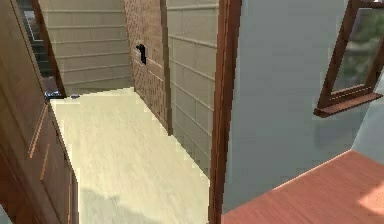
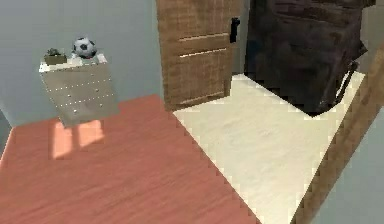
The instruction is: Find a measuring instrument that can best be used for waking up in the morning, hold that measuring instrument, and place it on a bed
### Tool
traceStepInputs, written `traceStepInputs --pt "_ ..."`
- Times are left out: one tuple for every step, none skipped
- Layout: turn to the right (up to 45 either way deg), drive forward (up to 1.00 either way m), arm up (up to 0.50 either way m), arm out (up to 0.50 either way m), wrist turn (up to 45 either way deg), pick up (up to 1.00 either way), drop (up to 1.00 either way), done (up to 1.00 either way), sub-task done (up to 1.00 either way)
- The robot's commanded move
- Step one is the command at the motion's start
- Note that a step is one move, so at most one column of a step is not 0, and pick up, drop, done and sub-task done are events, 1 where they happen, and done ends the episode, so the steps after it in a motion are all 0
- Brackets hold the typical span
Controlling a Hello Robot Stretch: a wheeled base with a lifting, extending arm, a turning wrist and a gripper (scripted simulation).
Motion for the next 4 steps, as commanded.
traceStepInputs --pt "0.0 0.05 0.0 0.0 0.0 0.0 0.0 0.0 0.0" --pt "-45.0 0.0 0.0 0.0 0.0 0.0 0.0 0.0 0.0" --pt "-39.0 0.0 0.0 0.0 0.0 0.0 0.0 0.0 0.0" --pt "0.0 0.3 0.0 0.0 0.0 0.0 0.0 0.0 0.0"
